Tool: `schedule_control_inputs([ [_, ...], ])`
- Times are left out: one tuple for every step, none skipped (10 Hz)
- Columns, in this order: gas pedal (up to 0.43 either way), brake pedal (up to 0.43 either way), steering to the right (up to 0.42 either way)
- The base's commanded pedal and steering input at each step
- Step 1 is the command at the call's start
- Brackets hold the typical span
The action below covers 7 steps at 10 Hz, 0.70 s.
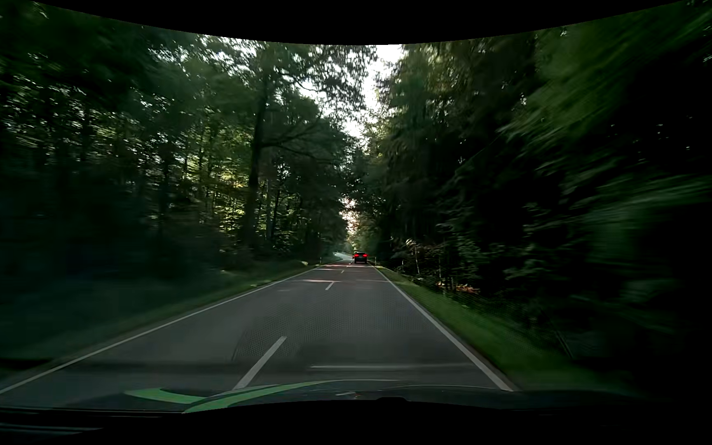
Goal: Follow the waypoints while adhering to traffic rules and regulations
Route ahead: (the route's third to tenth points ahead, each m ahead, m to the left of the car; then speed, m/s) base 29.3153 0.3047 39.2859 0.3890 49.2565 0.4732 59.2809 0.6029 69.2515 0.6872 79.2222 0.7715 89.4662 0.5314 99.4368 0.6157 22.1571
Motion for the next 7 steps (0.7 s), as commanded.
schedule_control_inputs([
  [0.118,0.000,0.000],
  [0.118,0.000,0.000],
  [0.118,0.000,0.000],
  [0.118,0.000,0.000],
  [0.118,0.000,0.000],
  [0.118,0.000,0.000],
  [0.118,0.000,0.000],
])
